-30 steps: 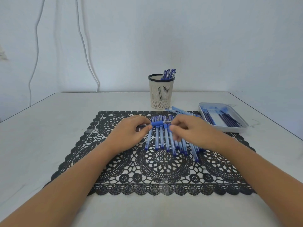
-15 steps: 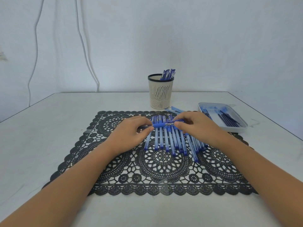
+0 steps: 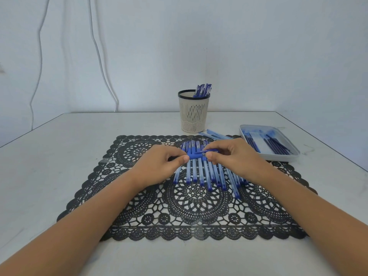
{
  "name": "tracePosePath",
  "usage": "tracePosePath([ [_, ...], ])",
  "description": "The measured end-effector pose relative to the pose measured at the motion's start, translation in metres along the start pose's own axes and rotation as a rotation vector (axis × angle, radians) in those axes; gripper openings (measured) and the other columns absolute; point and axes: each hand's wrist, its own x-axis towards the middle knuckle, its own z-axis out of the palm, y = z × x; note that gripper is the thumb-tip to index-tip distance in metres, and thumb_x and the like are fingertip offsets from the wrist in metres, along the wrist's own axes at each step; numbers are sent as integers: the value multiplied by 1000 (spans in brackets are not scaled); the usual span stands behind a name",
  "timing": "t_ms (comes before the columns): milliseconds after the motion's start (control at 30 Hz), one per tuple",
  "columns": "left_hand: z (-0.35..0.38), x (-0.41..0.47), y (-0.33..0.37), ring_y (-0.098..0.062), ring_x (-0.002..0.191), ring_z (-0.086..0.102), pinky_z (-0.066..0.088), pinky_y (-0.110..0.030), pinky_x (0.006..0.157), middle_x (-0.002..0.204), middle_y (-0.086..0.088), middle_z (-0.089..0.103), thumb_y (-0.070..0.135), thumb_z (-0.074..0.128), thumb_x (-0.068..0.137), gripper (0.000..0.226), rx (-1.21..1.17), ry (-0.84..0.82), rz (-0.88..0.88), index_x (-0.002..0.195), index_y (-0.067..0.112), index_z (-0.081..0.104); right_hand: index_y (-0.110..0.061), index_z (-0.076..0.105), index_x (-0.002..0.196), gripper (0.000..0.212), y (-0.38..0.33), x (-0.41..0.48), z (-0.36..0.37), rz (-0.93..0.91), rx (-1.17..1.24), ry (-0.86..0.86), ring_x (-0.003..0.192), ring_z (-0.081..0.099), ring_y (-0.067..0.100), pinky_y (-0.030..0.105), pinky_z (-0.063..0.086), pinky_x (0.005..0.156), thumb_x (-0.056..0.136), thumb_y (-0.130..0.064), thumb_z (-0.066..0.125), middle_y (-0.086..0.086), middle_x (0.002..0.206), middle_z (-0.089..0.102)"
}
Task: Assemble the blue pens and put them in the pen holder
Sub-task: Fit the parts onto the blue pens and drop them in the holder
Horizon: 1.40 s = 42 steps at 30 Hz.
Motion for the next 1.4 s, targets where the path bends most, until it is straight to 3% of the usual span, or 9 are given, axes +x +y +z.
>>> tracePosePath([
  [167,-4,1,5,-8,64,53,40,-23,62,69,8,60,32,52,91,15,14,8,-28,97,25,64,-38,64,85,16,0,3,-1,-19,43,22,65,58,2,18,47,69,87,-22,62,-7,73,67],
  [267,-7,1,5,0,82,59,39,-8,75,90,13,67,40,51,91,28,111,72,54,117,34,57,-40,62,84,16,1,4,-3,-34,34,88,69,61,9,23,49,70,86,-24,64,-6,74,68],
  [400,-2,2,3,-8,88,56,43,-35,82,96,13,63,54,38,86,42,362,189,194,109,29,64,-39,63,86,17,-1,2,-3,-100,-20,132,77,62,5,17,48,72,85,-23,65,-9,81,68],
  [567,1,8,7,-18,81,56,34,-30,69,90,5,62,35,52,89,23,519,261,291,97,19,65,-34,60,113,26,-1,3,-2,-93,-15,140,88,58,-5,13,44,81,88,-28,60,-19,94,63],
  [800,-41,54,22,-13,81,58,49,-32,72,94,5,59,28,54,91,21,264,422,26,106,17,62,-17,36,141,50,34,9,-3,17,-526,-39,133,31,11,24,21,108,97,-40,37,-1,145,38],
  [933,-74,104,29,-12,81,57,43,-20,74,89,4,62,23,57,88,18,37,574,-86,100,13,64,-17,31,144,50,37,11,1,33,-557,-103,139,19,11,23,11,111,99,-38,34,-2,151,28],
  [1100,-93,158,33,-23,84,65,55,-39,78,74,3,62,17,57,85,8,-361,674,-188,91,12,59,-19,31,145,49,39,12,0,14,-548,-83,139,19,9,20,10,111,99,-36,34,-5,151,27],
  [1233,-75,181,26,-26,87,65,54,-42,79,83,-6,65,16,57,84,7,-293,622,-238,88,11,60,-20,31,144,49,40,14,0,12,-543,-77,139,18,8,22,9,112,99,-37,34,-5,152,26],
  [1400,-45,188,15,-17,72,55,41,-23,59,81,-2,59,13,56,85,11,-58,459,-325,91,9,63,-20,31,144,49,41,15,-1,10,-550,-81,139,20,9,23,11,112,99,-37,34,-6,151,27],
])
